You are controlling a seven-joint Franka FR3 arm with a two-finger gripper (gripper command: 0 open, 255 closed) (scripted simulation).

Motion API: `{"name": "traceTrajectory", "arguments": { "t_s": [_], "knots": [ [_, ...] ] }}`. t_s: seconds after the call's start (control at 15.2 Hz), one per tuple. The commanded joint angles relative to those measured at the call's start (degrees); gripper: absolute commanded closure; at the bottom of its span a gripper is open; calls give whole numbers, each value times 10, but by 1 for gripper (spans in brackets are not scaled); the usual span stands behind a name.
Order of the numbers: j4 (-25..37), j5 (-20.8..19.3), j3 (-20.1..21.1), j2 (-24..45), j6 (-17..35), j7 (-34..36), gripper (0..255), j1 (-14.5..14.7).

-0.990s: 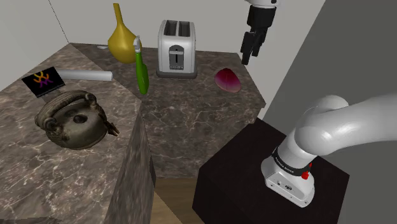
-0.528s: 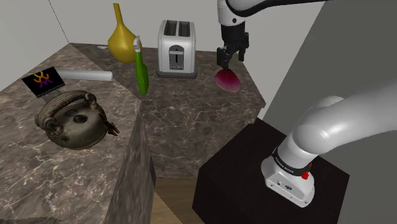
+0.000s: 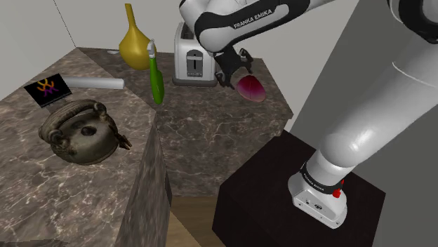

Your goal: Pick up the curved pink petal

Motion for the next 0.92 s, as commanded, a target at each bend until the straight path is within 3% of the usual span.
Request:
{"name": "traceTrajectory", "arguments": {
  "t_s": [0.0, 0.33, 0.86],
  "knots": [
    [49, -50, 9, 80, -40, 78, 0, -1],
    [181, -143, -24, 259, -152, 212, 0, 25],
    [166, -146, -30, 290, -117, 239, 0, 27]
  ]
}}
